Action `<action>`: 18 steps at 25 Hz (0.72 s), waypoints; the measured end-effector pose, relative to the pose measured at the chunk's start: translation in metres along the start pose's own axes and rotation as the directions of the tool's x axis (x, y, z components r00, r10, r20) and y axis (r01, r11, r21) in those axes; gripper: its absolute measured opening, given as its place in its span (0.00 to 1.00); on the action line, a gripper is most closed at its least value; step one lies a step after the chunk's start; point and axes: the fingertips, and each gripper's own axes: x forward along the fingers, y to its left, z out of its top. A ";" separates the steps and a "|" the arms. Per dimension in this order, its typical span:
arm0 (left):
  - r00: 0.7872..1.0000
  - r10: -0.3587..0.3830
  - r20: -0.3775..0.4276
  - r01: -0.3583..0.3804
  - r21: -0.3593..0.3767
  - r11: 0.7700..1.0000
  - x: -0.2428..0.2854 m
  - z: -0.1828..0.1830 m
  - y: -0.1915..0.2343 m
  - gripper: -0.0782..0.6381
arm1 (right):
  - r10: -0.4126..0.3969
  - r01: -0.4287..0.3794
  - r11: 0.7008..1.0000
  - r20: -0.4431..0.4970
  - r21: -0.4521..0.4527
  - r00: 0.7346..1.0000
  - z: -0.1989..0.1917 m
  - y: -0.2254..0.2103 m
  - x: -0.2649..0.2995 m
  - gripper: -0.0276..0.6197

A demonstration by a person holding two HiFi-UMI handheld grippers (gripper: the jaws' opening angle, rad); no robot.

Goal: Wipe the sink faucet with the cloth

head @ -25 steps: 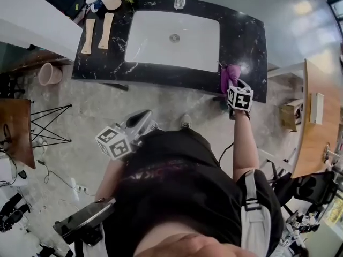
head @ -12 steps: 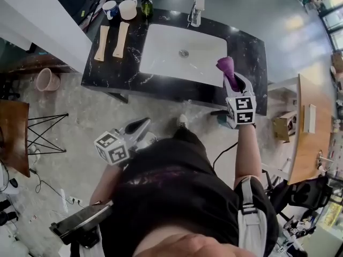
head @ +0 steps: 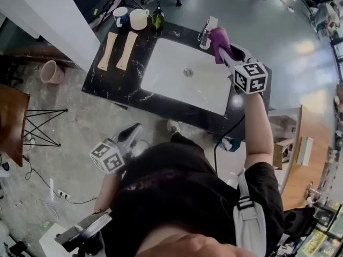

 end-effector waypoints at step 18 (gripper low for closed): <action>0.946 0.310 0.094 -0.304 -0.076 0.950 0.031 0.008 0.022 0.11 | 0.098 -0.086 0.995 -0.234 0.060 0.967 -0.003 -0.146 0.204 0.20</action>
